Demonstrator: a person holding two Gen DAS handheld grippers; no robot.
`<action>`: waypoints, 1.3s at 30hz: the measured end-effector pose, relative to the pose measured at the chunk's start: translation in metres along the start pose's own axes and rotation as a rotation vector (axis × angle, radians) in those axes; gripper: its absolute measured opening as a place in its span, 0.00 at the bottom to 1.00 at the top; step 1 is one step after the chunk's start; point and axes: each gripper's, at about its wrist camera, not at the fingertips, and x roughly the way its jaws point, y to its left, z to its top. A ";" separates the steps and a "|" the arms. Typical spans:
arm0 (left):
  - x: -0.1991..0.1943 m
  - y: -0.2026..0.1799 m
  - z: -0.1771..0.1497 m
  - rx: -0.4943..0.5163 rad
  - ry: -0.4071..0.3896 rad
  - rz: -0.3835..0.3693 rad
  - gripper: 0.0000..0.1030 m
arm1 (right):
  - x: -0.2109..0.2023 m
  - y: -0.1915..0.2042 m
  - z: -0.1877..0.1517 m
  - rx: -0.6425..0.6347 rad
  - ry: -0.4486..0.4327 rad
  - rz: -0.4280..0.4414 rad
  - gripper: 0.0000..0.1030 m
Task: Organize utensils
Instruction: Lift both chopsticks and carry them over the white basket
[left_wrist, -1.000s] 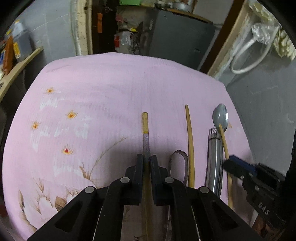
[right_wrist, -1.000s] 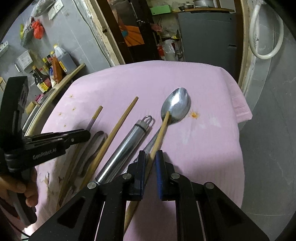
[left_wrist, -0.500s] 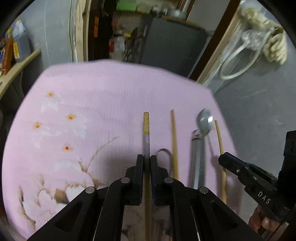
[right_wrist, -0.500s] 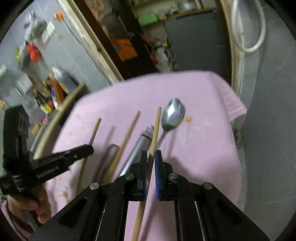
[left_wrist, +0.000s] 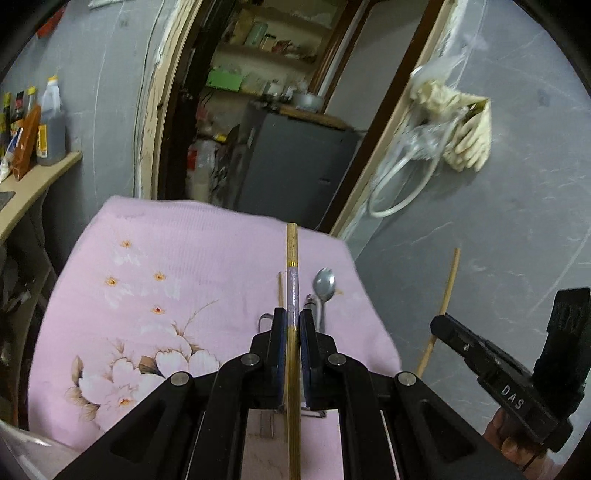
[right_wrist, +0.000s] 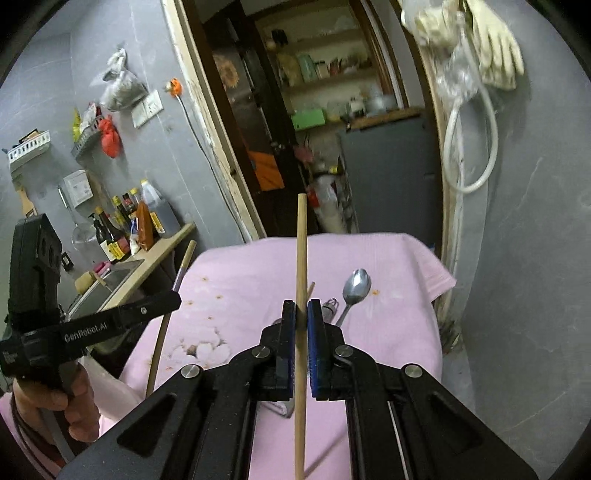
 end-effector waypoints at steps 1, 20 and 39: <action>-0.008 0.002 0.002 -0.002 -0.008 -0.015 0.07 | -0.007 0.005 0.002 0.002 -0.015 -0.006 0.05; -0.176 0.063 0.053 0.022 -0.292 -0.036 0.07 | -0.089 0.172 0.045 -0.081 -0.297 0.153 0.05; -0.234 0.196 0.044 -0.110 -0.586 0.104 0.07 | -0.046 0.273 -0.003 -0.190 -0.324 0.215 0.05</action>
